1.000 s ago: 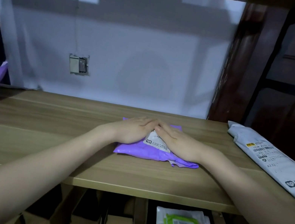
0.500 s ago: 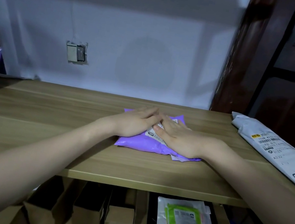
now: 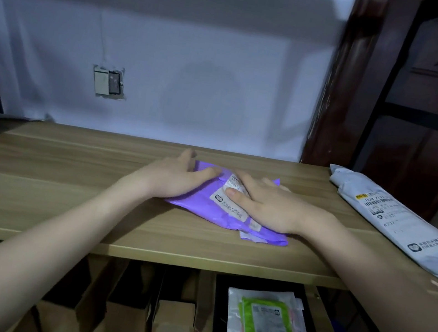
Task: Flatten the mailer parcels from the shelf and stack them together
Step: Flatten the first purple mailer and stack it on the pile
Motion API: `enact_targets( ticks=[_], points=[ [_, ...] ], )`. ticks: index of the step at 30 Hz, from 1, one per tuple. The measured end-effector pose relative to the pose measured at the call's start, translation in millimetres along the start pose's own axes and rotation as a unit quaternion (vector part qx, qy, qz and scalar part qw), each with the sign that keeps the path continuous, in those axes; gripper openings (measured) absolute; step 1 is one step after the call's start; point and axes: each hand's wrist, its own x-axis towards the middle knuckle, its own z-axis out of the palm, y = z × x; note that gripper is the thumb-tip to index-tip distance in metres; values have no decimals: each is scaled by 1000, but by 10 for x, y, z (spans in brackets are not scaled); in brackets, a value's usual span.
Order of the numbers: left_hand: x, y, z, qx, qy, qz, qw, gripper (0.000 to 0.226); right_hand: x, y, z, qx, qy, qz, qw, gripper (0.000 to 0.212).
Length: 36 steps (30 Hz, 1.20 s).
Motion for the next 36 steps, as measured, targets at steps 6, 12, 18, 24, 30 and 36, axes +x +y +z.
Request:
enact_targets(
  ticks=[6, 12, 18, 24, 30, 36],
  points=[
    [-212, 168, 46, -191, -25, 96, 977, 86, -308, 136, -215, 63, 99, 25, 993, 55],
    [-578, 465, 106, -294, -45, 183, 937, 88, -813, 269, -335, 228, 102, 53, 967, 58],
    [-1046, 711, 336, -296, -62, 206, 931, 80, -1413, 286, -253, 454, 31, -6, 890, 34],
    [-1475, 709, 598, -262, -113, 167, 944, 75, -1903, 346, -42, 452, 15, -57, 890, 37],
    [-1733, 667, 993, -241, -237, 70, 939, 43, -2137, 505, 327, 442, -4, -46, 896, 33],
    [-1685, 422, 1693, -315, -199, 17, 928, 42, -2092, 839, 847, 415, 7, 58, 908, 24]
  ],
)
